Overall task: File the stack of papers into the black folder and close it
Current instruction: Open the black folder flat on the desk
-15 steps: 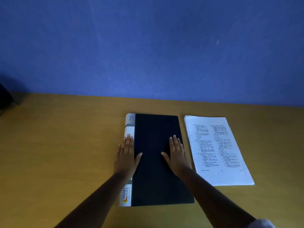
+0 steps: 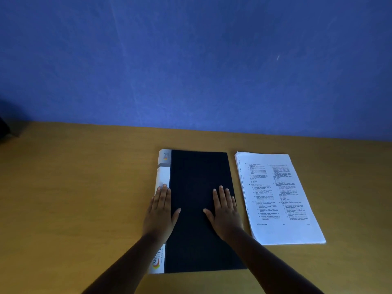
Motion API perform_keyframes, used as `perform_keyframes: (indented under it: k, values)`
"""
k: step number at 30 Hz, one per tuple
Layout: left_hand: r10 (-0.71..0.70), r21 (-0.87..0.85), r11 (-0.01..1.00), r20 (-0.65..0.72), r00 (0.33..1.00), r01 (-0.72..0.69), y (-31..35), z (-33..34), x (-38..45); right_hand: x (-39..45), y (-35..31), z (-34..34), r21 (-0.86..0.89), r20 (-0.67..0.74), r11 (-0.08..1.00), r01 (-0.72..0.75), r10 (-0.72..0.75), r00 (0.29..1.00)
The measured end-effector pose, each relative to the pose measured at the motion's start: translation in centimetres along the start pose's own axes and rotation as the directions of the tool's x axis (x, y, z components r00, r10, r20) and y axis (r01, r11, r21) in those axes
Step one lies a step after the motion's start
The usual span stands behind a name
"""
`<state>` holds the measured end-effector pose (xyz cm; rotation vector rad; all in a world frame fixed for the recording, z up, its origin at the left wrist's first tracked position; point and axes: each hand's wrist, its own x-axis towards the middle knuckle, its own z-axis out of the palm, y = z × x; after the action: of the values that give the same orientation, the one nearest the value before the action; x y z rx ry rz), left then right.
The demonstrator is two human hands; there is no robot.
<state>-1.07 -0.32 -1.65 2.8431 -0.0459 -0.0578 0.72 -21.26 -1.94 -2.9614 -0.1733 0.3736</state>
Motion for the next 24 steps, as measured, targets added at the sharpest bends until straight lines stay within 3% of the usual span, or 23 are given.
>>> perform_keyframes:
  k: [11, 24]
  values:
    - [-0.003, 0.038, 0.999, 0.006, 1.000, 0.002, -0.6, 0.6, 0.1, -0.4, 0.4, 1.3, 0.005, -0.117, 1.000, -0.003, 0.003, 0.993]
    - [0.011, 0.000, 1.000, -0.026, 1.000, -0.011, -0.7, 0.9, 0.2, -0.2, 0.4, 1.4, 0.009, -0.122, 1.000, -0.029, 0.030, 0.992]
